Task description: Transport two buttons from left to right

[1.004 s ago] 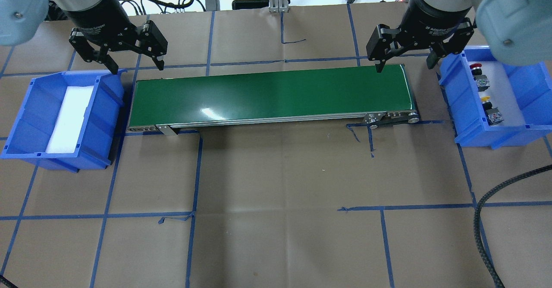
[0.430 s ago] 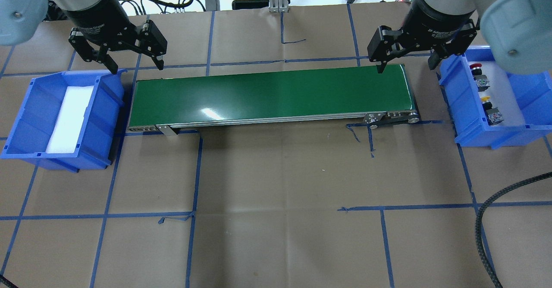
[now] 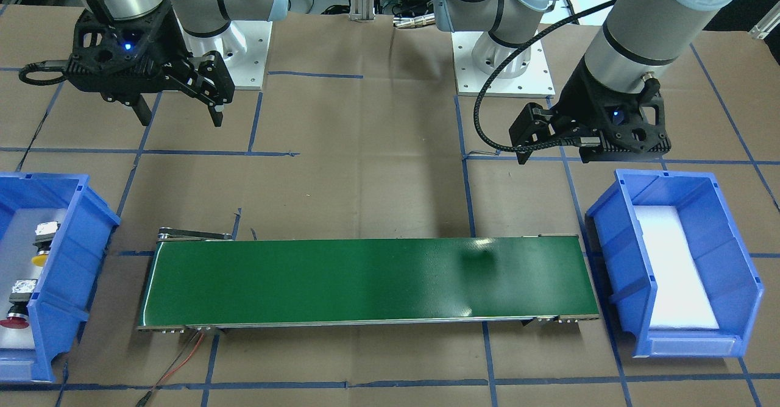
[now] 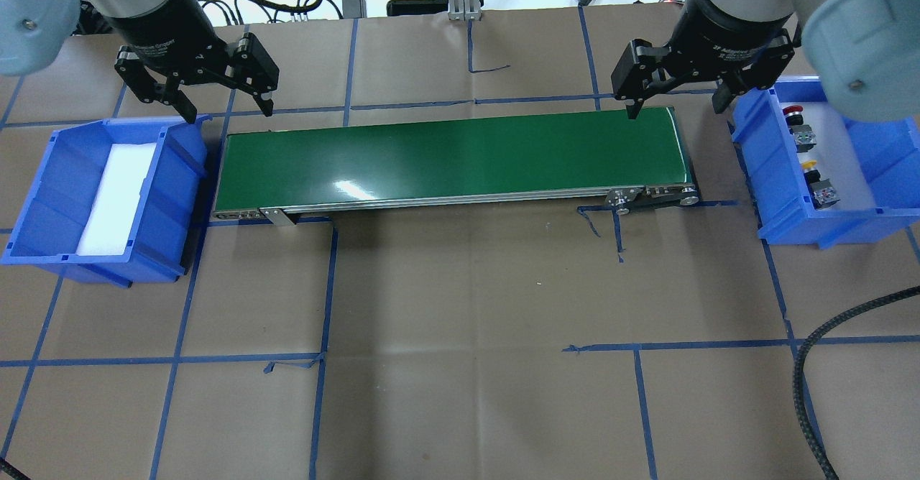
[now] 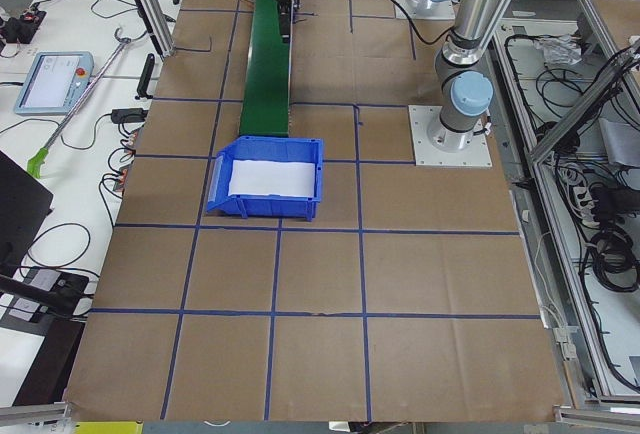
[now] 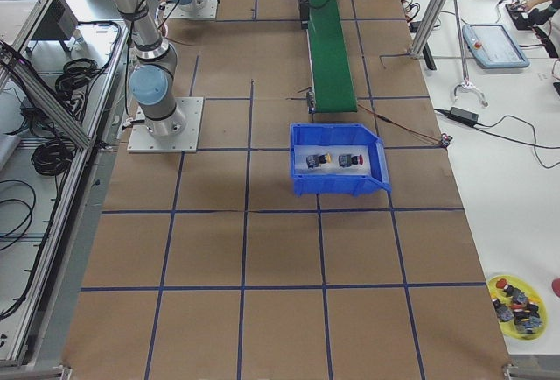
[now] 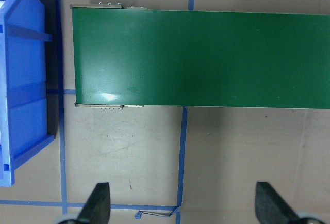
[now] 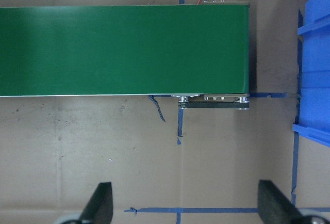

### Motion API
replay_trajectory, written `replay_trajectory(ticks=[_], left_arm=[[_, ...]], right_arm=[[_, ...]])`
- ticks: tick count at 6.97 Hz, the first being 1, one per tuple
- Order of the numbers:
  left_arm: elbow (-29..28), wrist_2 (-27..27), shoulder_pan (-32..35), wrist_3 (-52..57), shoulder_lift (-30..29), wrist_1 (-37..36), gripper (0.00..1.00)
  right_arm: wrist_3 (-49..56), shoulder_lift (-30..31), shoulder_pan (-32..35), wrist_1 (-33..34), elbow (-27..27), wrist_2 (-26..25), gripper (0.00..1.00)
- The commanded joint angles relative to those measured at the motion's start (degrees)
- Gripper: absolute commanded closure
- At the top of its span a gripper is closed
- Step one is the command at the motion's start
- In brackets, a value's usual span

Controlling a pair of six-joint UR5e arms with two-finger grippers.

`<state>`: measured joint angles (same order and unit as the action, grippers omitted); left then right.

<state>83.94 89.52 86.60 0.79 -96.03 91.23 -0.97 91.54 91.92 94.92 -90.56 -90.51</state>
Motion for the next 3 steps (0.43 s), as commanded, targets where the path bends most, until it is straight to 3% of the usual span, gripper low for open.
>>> replay_trajectory(ticks=[1,3], left_arm=[[0.00,0.04,-0.02,0.00,0.06,0.00,0.01],[0.09,0.04,-0.02,0.00,-0.03,0.00,0.01]], right_arm=[[0.00,-0.31,-0.59,0.18,0.30,0.15,0.00],[0.00,-0.05,-0.69,0.00,0.21,-0.11,0.00]])
